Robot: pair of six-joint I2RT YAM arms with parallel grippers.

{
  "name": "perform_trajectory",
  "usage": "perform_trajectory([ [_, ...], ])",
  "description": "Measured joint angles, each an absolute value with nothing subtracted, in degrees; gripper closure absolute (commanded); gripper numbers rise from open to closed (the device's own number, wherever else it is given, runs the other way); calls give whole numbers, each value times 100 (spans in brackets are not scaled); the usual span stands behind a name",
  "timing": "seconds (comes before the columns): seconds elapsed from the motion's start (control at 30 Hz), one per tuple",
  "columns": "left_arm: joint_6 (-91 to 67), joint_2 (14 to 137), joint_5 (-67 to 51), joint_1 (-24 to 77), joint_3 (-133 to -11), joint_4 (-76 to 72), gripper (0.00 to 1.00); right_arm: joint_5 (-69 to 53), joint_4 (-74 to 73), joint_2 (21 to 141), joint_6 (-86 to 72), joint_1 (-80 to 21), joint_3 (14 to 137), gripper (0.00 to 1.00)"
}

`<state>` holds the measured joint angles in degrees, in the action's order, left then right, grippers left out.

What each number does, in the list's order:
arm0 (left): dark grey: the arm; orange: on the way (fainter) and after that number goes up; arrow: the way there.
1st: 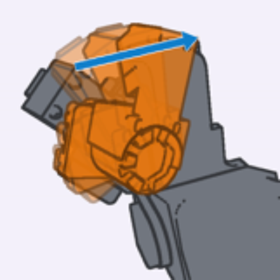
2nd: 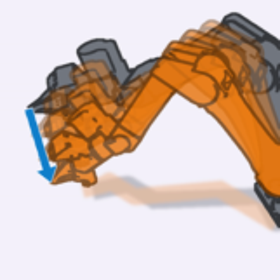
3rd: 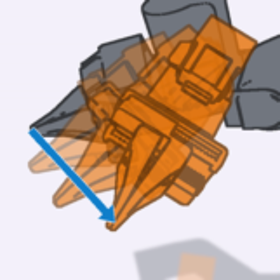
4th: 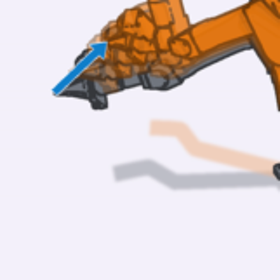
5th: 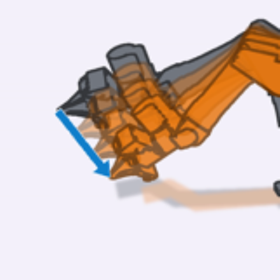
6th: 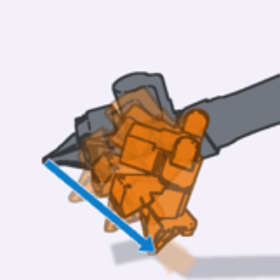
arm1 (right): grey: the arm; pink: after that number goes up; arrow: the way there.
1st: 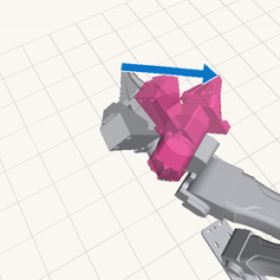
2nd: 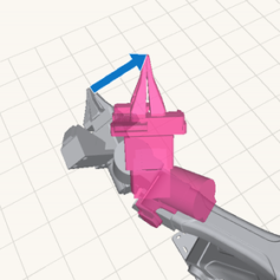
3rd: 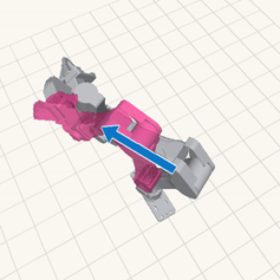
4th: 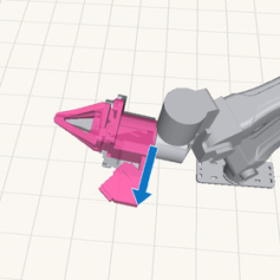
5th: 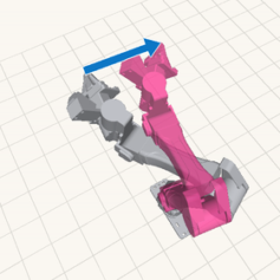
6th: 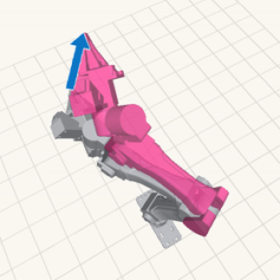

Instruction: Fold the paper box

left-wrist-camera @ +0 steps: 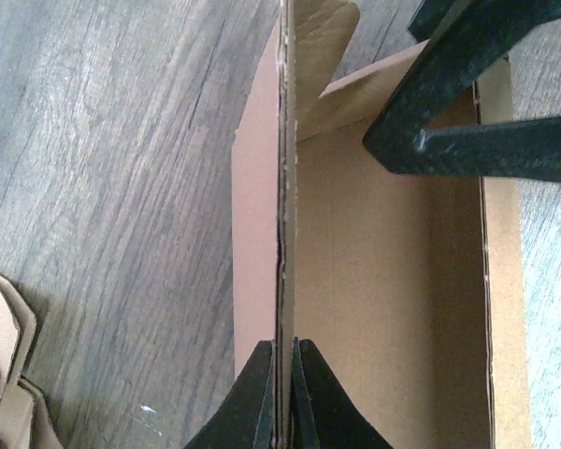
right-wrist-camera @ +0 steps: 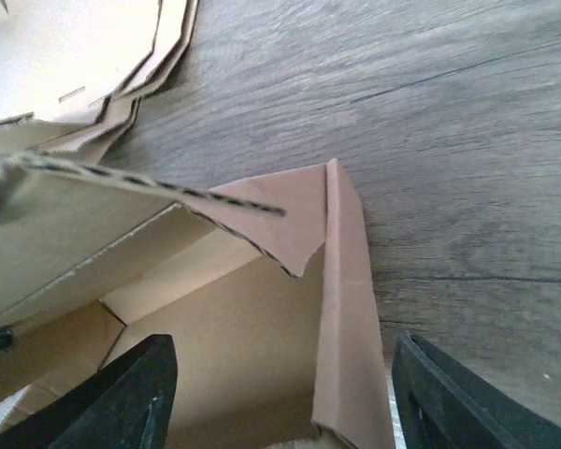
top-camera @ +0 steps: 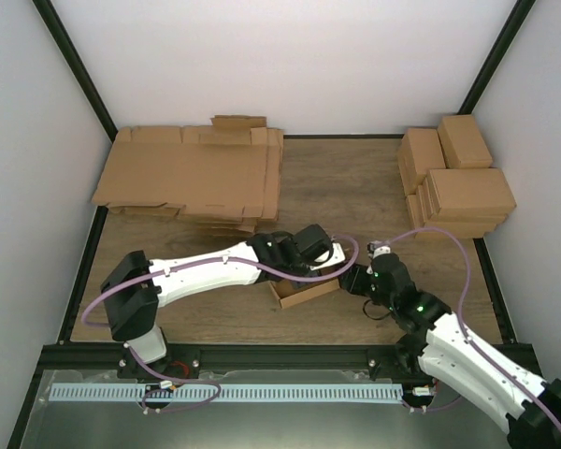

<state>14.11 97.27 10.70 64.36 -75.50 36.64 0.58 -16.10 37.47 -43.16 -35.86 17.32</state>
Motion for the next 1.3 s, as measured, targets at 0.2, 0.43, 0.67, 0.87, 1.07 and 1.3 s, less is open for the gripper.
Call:
perform_trajectory([
  [0.2, 1260, 9769, 1291, 6589, -7553, 3658, 96, 410, -2307, 3201, -4727, -3588, 1883, 27],
  [0.43, 1146, 9802, 1584, 6775, -7533, 3662, 95, 963, -2976, 2976, -5002, -3588, 2418, 27],
  [0.67, 998, 9802, 1793, 7002, -7476, 3684, 93, 1682, -3500, 3114, -4836, -3588, 3693, 25],
  [0.87, 681, 9933, 1940, 7413, -7441, 3765, 58, 1796, -3476, 3691, -4456, -3588, 4097, 26],
  [1.07, 322, 10145, 1964, 7815, -7325, 3883, 34, 1245, -3301, 4654, -4163, -3507, 4027, 28],
  [1.3, -110, 10147, 1481, 7874, -7310, 3948, 22, -231, -2694, 5225, -3750, -2596, 3592, 33],
])
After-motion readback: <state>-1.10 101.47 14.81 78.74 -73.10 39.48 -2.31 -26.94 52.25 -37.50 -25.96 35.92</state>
